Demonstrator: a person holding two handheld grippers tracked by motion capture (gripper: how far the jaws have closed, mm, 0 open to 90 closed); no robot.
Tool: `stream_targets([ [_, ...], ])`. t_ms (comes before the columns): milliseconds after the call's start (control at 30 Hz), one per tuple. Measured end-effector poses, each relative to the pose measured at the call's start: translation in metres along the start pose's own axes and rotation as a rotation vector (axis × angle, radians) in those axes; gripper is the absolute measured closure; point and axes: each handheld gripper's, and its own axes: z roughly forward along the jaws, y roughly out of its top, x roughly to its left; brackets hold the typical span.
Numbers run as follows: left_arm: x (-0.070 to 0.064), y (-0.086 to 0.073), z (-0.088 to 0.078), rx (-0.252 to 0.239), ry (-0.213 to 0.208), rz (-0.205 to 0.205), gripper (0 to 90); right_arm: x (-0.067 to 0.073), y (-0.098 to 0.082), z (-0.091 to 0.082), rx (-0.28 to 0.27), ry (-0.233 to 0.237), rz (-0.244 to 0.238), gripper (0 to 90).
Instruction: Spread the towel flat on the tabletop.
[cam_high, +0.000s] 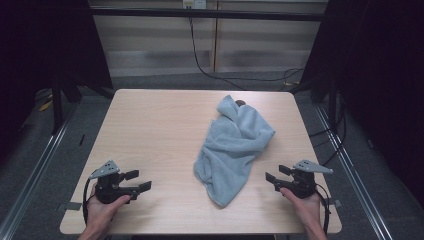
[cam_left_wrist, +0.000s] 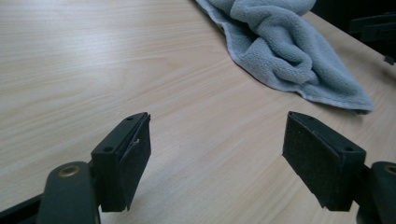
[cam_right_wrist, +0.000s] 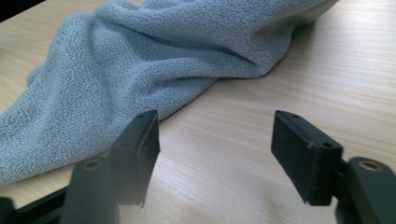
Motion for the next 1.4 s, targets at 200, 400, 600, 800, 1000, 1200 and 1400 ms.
stream_targets([
  [200, 0.0, 0.0, 0.004, 0.011, -0.015, 0.004, 23.3, 0.002, 0.002, 0.002, -0.008, 0.077, -0.009, 29.3],
  [400, 0.001, 0.0, 0.006, 0.019, 0.008, 0.001, 22.6, 0.009, 0.018, 0.012, 0.019, 0.085, -0.029, 30.5],
  [600, -0.003, 0.002, 0.007, 0.024, -0.033, 0.029, 23.0, 0.019, 0.031, 0.025, 0.057, 0.178, -0.08, 31.3],
  [800, -0.004, 0.002, 0.008, 0.031, -0.025, 0.036, 22.9, 0.014, 0.049, 0.044, 0.062, 0.167, -0.075, 24.2],
  [1000, -0.003, 0.002, 0.007, 0.028, -0.013, 0.034, 22.8, 0.001, 0.063, 0.058, 0.074, 0.143, -0.076, 20.3],
  [1200, -0.003, 0.003, 0.006, 0.018, -0.027, 0.036, 22.0, -0.008, 0.065, 0.087, 0.091, 0.146, -0.094, 19.0],
  [1400, -0.002, 0.003, 0.005, 0.013, -0.025, 0.036, 22.0, -0.001, 0.052, 0.113, 0.185, 0.128, -0.146, 19.7],
])
